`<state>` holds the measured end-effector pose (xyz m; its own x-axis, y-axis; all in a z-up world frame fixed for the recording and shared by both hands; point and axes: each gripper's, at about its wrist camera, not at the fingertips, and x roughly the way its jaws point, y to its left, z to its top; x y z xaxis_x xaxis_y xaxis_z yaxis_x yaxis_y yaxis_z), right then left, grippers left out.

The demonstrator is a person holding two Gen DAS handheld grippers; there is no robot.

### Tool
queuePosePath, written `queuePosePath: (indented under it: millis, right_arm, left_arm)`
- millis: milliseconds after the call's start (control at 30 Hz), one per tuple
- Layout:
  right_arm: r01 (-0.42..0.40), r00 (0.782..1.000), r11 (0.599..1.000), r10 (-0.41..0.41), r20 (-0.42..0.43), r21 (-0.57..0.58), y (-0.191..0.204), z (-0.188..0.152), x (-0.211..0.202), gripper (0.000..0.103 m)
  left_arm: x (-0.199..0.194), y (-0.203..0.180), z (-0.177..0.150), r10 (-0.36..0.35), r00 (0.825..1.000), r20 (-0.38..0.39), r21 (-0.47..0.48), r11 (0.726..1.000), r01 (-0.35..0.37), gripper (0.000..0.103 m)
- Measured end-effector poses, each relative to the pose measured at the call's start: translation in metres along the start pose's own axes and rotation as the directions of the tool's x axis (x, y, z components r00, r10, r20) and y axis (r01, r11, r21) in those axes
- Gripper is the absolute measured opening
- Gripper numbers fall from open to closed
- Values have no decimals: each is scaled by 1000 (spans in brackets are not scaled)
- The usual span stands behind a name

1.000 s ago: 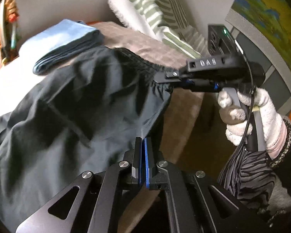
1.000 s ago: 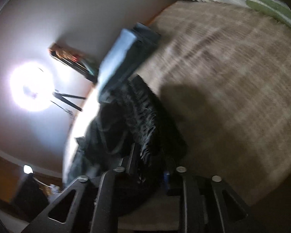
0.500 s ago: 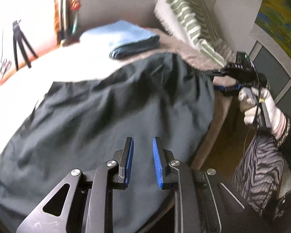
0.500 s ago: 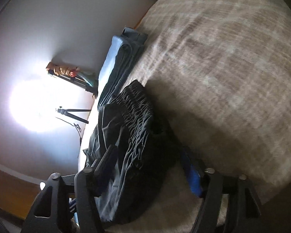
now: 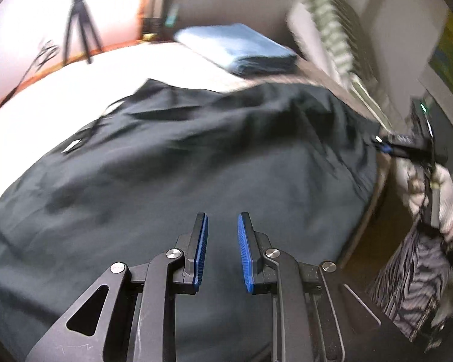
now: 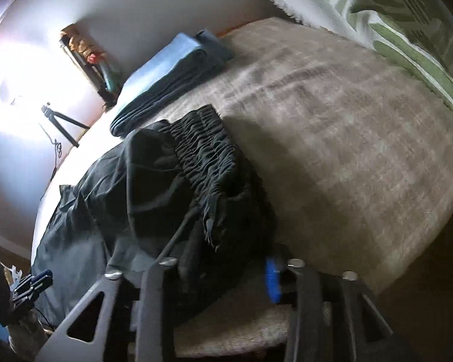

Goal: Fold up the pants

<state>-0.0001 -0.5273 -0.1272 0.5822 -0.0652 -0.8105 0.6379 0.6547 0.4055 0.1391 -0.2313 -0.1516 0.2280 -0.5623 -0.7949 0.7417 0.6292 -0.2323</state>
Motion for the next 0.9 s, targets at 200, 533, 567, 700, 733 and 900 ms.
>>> queuePosePath:
  millis: [200, 533, 567, 700, 733, 900]
  right_arm:
    - [35, 989, 998, -28, 145, -51, 22, 15, -32, 54]
    - [-269, 953, 884, 302, 28, -384, 181, 62, 2, 60]
    - [-294, 947, 864, 323, 2, -409, 199, 63, 12, 60]
    - [-448, 893, 776, 405, -194, -443, 264, 58, 74, 72]
    - [-474, 880, 765, 409, -240, -437, 278, 56, 93, 72]
    - [-454, 887, 757, 332, -322, -470, 323, 48, 156, 72]
  left_arm:
    - [-15, 22, -4, -5, 1000, 26, -68, 998, 6, 19]
    - [-8, 1, -29, -19, 999, -41, 31, 999, 20, 19]
    - [-7, 0, -31, -7, 999, -48, 44, 999, 9, 19]
    - [-10, 3, -31, 12, 999, -33, 41, 999, -10, 19]
    - [-11, 5, -30, 18, 1000, -25, 37, 999, -17, 19]
    - [-21, 28, -30, 51, 999, 7, -10, 999, -51, 22]
